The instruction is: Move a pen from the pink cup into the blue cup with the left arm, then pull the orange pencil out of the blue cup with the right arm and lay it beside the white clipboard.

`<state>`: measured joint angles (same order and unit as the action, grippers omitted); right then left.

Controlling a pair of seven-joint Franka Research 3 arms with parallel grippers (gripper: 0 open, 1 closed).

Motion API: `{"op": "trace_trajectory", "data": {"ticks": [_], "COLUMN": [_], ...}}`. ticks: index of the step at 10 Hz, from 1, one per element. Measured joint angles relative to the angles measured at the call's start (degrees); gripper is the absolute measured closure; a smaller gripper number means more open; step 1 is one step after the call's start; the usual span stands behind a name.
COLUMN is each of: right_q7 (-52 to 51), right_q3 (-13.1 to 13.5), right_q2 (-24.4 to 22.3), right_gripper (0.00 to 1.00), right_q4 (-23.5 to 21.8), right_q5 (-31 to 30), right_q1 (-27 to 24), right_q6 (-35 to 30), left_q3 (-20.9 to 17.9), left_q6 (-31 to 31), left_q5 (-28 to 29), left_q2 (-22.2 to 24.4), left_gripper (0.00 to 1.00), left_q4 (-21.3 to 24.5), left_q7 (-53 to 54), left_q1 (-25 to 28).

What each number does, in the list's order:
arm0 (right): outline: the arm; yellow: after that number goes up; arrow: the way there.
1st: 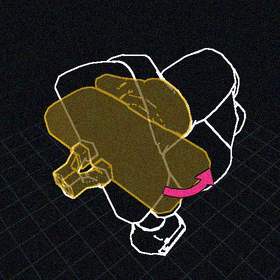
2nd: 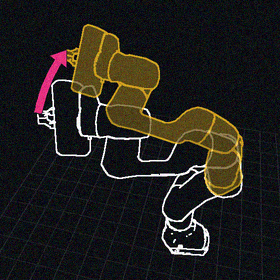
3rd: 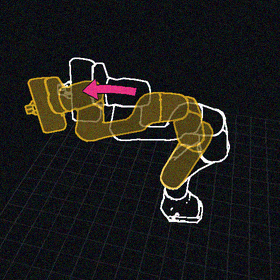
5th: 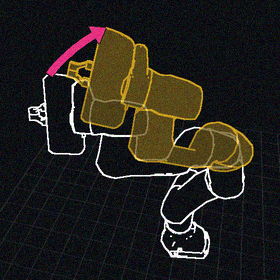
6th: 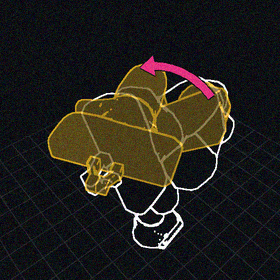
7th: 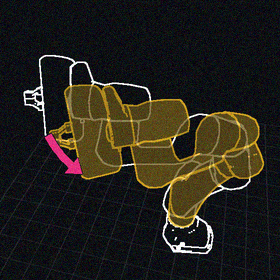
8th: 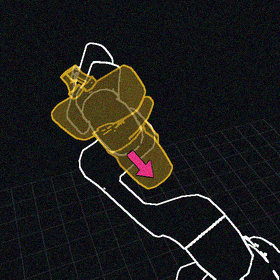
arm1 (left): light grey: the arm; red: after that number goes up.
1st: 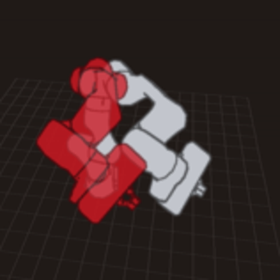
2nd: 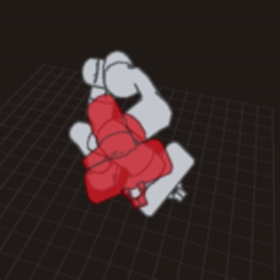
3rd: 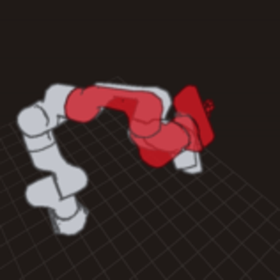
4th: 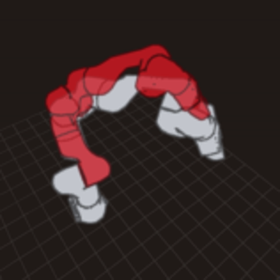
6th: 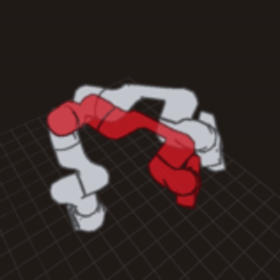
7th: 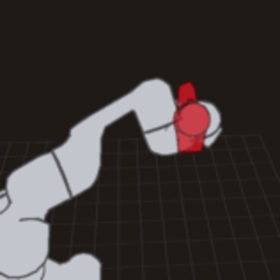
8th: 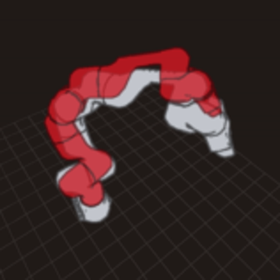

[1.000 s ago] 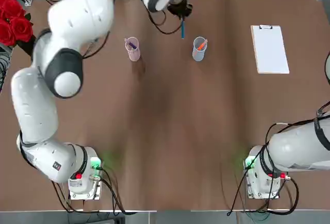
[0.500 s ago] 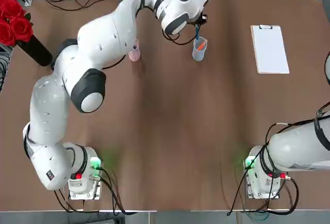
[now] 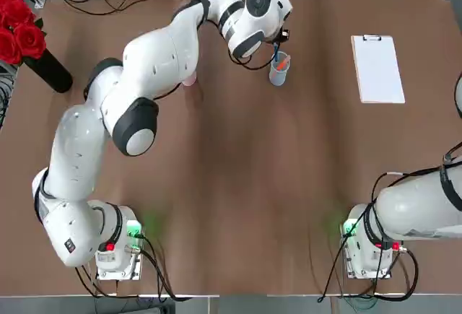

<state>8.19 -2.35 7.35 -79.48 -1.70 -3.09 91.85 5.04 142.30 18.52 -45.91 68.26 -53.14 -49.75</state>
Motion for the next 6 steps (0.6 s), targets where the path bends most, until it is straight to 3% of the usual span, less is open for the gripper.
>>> {"op": "trace_trajectory", "data": {"ticks": [4,6], "right_q7": [-0.07,-0.08], "right_q3": [0.0,0.0], "right_q2": [0.0,0.0], "right_gripper": [0.0,0.0], "right_q4": [0.0,0.0], "right_q5": [0.0,0.0], "right_q1": [0.0,-0.01], "right_q6": [-0.02,-0.17], "left_q3": [-1.92,-1.97], "left_q6": [0.36,1.05], "left_q5": [0.0,0.0], "left_q2": [-1.29,-1.3], "left_gripper": [0.82,0.71], "left_q4": [-0.23,-0.32], "left_q7": [-0.19,-1.36], "left_q1": [-0.43,-0.44]}}
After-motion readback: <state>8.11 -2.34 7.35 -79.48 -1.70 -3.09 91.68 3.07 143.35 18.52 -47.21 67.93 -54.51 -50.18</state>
